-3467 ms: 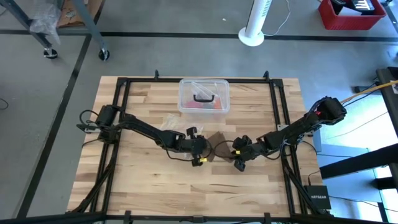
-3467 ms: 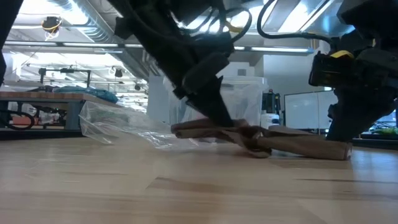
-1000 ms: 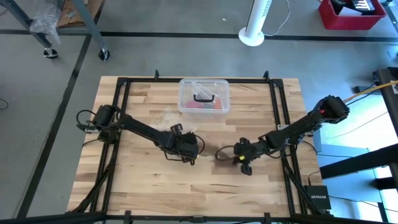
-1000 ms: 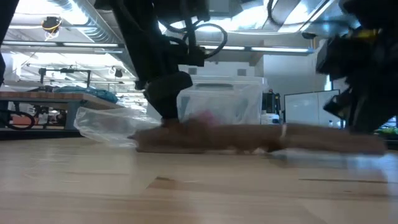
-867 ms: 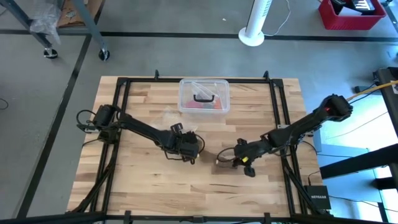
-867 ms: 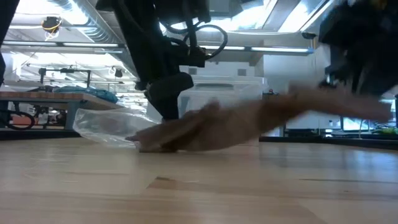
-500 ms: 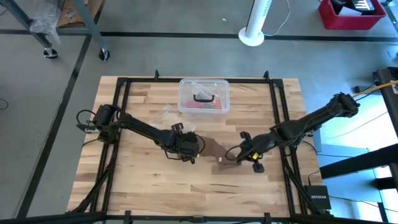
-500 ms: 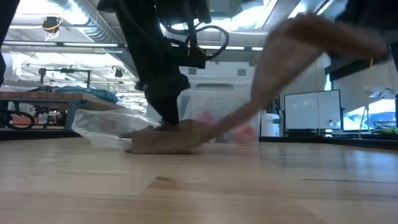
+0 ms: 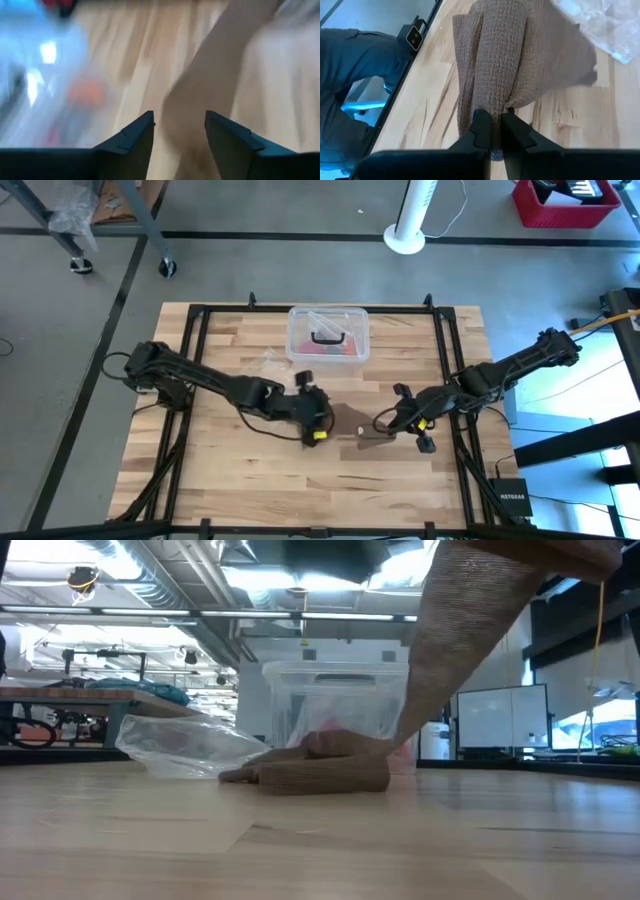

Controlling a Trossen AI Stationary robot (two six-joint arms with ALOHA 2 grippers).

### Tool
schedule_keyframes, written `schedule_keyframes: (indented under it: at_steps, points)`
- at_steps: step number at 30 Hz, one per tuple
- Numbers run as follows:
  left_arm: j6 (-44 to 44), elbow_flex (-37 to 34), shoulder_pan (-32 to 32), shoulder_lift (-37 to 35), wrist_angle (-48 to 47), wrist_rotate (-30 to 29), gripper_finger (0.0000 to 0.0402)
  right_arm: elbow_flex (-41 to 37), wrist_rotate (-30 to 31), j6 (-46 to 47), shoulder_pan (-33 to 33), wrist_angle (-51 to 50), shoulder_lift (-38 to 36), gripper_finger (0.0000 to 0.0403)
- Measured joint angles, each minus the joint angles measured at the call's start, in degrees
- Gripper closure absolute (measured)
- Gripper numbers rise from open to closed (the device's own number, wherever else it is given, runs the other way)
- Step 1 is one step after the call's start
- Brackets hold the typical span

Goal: Roll bandage
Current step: Roll the brown bandage

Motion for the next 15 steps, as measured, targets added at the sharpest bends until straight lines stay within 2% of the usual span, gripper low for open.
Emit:
schedule_keyframes:
  at_steps: [3,7,15]
  points:
    - [7.6,0.0,-0.8,2.1,10.8,0.0,0.0223,0.0,0.0,0.0,0.0,1.0,0.0,0.0380]
    - [14.6,0.0,-1.1,5.7,19.1,0.1,0.0222,0.0,-0.5,0.0,0.0,3.4,0.0,0.0382]
    - [17.5,-0.1,-2.1,8.2,18.7,0.0,0.0221,0.0,-0.9,0.7,0.0,3.0,0.0,0.0382]
